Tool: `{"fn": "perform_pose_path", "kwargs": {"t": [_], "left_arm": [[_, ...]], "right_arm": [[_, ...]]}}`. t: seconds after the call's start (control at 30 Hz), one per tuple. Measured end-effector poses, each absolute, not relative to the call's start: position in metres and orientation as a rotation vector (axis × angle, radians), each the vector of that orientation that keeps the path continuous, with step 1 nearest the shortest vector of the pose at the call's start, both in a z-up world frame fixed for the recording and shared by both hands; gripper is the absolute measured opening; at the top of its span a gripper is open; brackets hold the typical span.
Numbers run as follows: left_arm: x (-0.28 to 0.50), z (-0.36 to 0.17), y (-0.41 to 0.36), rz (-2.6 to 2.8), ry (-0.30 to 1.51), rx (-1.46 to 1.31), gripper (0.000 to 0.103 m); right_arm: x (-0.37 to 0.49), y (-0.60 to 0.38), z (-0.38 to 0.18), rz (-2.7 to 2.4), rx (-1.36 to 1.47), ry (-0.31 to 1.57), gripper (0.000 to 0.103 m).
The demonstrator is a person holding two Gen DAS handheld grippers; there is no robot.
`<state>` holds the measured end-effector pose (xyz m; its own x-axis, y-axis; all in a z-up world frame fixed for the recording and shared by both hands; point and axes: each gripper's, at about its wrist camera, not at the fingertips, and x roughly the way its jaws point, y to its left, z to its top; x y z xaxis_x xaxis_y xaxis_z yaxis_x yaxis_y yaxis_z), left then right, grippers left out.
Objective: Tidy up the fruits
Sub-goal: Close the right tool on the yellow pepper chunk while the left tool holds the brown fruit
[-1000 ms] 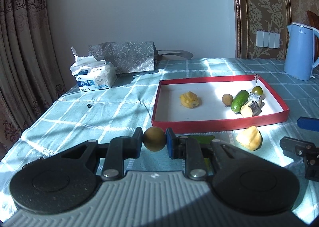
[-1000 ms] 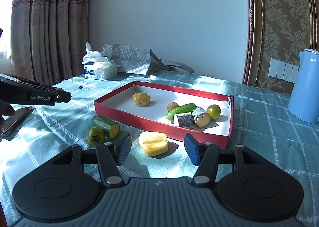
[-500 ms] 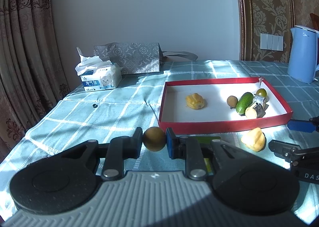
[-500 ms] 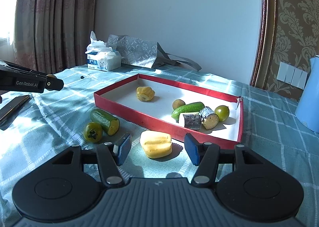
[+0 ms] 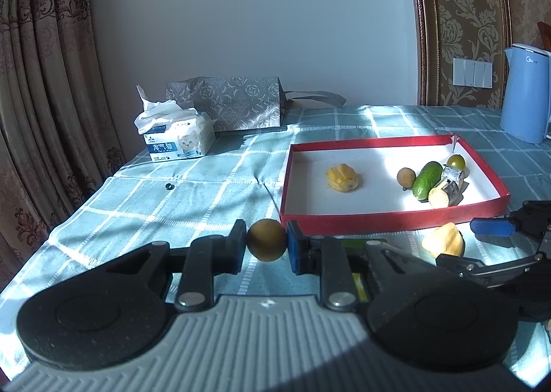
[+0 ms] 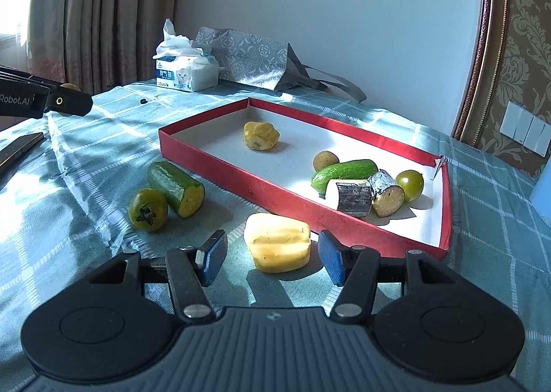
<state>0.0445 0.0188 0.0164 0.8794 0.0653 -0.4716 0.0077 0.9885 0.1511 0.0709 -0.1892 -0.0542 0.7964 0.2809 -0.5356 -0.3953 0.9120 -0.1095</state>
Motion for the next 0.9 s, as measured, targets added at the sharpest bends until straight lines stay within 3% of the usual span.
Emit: {"fn": "perform_pose_path", "kwargs": {"t": [0.9], "left_arm": [[0.044,0.017,0.019,0.037,0.487,0.163,0.022]], "right_arm": [[0.1,-0.182,-0.066,0.377,-0.245,0.601,0.058]]}}
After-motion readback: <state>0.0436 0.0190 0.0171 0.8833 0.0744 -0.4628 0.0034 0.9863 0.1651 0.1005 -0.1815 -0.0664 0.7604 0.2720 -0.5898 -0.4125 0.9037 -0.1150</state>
